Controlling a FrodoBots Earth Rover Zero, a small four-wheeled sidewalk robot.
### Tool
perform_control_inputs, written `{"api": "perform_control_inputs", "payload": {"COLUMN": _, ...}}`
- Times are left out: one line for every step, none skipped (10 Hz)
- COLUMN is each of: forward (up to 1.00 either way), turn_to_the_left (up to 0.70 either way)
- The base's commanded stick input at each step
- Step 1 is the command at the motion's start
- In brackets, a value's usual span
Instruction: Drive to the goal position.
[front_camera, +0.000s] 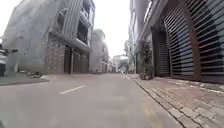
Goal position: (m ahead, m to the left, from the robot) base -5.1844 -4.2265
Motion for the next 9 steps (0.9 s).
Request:
{"api": "perform_control_inputs", "payload": {"forward": 0.50, "turn_to_the_left": -0.50}}
{"api": "perform_control_inputs", "payload": {"forward": 0.50, "turn_to_the_left": -0.35}}
{"api": "perform_control_inputs", "payload": {"forward": 0.50, "turn_to_the_left": -0.10}}
{"api": "perform_control_inputs", "payload": {"forward": 0.50, "turn_to_the_left": 0.00}}
{"api": "perform_control_inputs", "payload": {"forward": 0.50, "turn_to_the_left": 0.00}}
{"api": "perform_control_inputs", "payload": {"forward": 0.50, "turn_to_the_left": 0.00}}
{"api": "perform_control_inputs", "payload": {"forward": 0.50, "turn_to_the_left": 0.00}}
{"api": "perform_control_inputs", "payload": {"forward": 0.50, "turn_to_the_left": 0.00}}
{"api": "perform_control_inputs", "payload": {"forward": 0.50, "turn_to_the_left": 0.00}}
